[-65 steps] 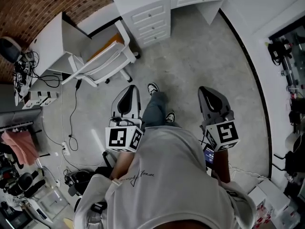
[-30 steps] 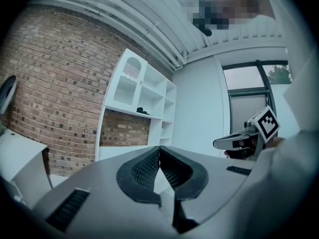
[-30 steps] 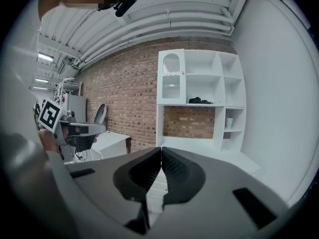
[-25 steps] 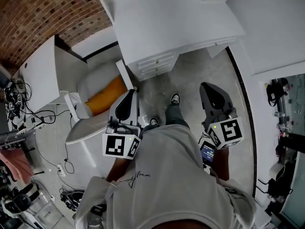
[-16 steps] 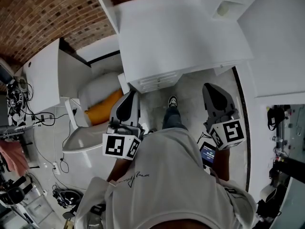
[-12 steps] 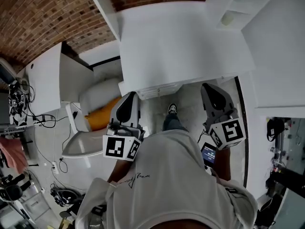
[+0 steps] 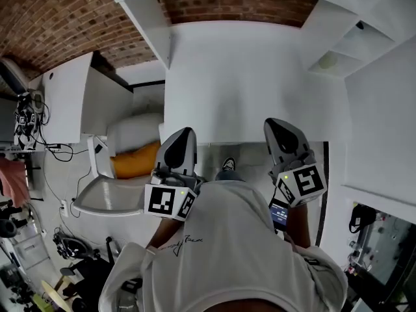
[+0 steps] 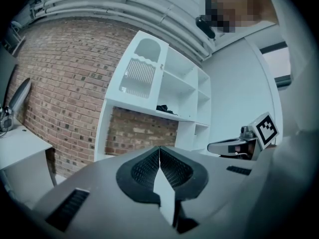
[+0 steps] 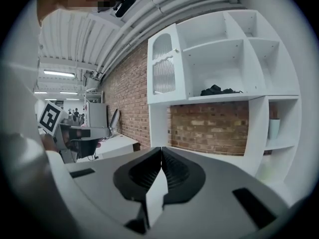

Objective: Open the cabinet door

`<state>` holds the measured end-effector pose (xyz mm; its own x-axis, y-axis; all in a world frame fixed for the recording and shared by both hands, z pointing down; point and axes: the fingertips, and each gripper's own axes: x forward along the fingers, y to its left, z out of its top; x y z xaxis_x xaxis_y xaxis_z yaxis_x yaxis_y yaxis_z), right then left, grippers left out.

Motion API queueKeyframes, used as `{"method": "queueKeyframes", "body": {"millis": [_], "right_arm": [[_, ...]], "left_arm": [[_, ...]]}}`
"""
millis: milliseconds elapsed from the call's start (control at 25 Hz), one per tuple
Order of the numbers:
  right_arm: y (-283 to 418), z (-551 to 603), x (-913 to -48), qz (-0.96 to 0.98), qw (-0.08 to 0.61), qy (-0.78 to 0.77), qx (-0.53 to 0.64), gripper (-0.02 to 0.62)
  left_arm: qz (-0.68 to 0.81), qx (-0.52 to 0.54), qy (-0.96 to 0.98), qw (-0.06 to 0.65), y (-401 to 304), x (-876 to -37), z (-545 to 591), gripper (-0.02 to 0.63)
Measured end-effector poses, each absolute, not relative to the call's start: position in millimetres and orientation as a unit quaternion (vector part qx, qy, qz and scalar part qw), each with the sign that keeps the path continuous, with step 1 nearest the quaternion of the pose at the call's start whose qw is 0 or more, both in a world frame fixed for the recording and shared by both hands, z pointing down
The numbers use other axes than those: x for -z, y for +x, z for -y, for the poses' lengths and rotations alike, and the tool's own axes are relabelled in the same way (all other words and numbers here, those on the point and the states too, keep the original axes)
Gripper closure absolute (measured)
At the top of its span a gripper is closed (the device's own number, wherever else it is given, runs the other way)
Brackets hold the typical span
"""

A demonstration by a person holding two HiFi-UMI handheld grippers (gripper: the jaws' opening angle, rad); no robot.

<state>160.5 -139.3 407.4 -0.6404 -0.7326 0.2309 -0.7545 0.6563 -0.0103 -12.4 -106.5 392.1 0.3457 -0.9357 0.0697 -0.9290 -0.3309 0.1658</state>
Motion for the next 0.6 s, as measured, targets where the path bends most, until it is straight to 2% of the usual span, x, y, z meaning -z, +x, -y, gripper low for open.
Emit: {"method": "queueKeyframes", "body": {"millis": [320,600], "right_arm": [[122,161,-401,0.921,0.088,0.375,-0.054,0.571],[118,172,-393,0.913,0.063,0.393,-0.088,0.571]], "left_arm": [[0.579,0.025,0.811,0.072,-26,-381,129,0.589],[0.561,0.037,0.824,0.064,-32,-370,136,0.589]]}}
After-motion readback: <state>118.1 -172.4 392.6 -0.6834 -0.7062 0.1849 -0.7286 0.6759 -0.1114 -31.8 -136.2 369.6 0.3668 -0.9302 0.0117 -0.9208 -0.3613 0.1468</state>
